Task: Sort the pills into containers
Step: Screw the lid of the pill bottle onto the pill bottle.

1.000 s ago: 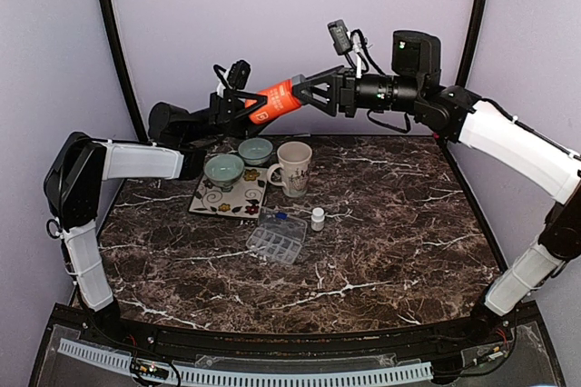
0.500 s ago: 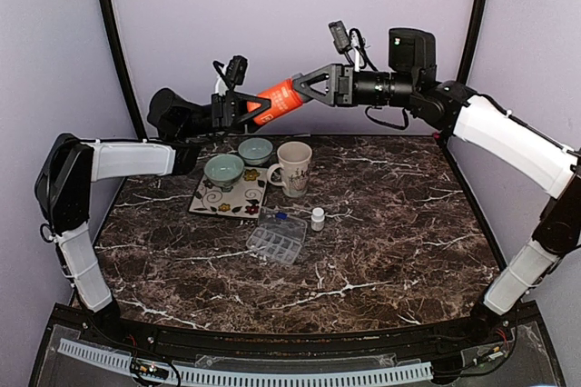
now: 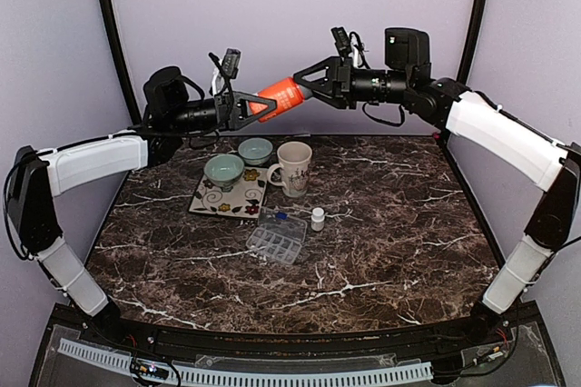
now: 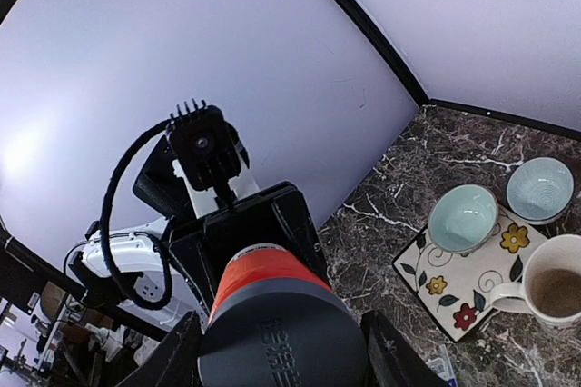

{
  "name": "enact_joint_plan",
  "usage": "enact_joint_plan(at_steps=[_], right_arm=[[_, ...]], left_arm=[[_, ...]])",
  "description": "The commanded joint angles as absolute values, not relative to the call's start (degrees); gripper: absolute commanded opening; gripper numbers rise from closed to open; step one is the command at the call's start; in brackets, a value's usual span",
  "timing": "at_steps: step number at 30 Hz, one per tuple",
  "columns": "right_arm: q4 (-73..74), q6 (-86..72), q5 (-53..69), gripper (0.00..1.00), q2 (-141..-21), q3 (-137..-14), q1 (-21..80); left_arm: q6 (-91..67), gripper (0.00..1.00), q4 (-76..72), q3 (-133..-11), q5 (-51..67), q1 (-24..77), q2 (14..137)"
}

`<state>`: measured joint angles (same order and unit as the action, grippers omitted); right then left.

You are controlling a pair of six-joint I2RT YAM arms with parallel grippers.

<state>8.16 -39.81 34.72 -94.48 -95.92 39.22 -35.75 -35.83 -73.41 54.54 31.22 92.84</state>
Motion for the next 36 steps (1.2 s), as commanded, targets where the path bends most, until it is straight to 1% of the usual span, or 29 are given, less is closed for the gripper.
enact_joint_plan(at_steps=[1,7,18,22,30,33,36], right_arm=[[15.3,-44.0,38.2,0.05,-100.5,-93.3,42.9],[14.9,-47.8,39.7,0.03,-101.8,-93.6,42.5],[15.2,-51.0,41.6,0.01,-103.3,-94.0,41.3],[15.1,-52.0,41.9,0.01,-103.9,-94.0,41.1],[15.4,-52.7,41.9,0.01,-104.8,-93.3,40.9],[15.8,-52.7,41.7,0.01,-105.1,-93.3,40.8],[16.2,-52.4,41.2,0.01,-105.3,-93.5,40.6]], left_arm=[[-16.1,0.04,-26.9,-76.0,44.3,40.1,86.0],[-5.8,0.04,-22.8,-74.2,35.4,43.3,83.6],[6.1,0.04,-23.9,-69.1,24.2,46.1,79.5],[9.6,0.04,-26.6,-66.0,18.6,47.7,78.1],[20.1,0.04,-36.5,-59.9,3.1,53.0,76.0],[24.3,0.04,-39.1,-59.0,-1.0,54.8,76.6],[25.4,0.04,-40.6,-58.6,-2.6,55.3,77.1]])
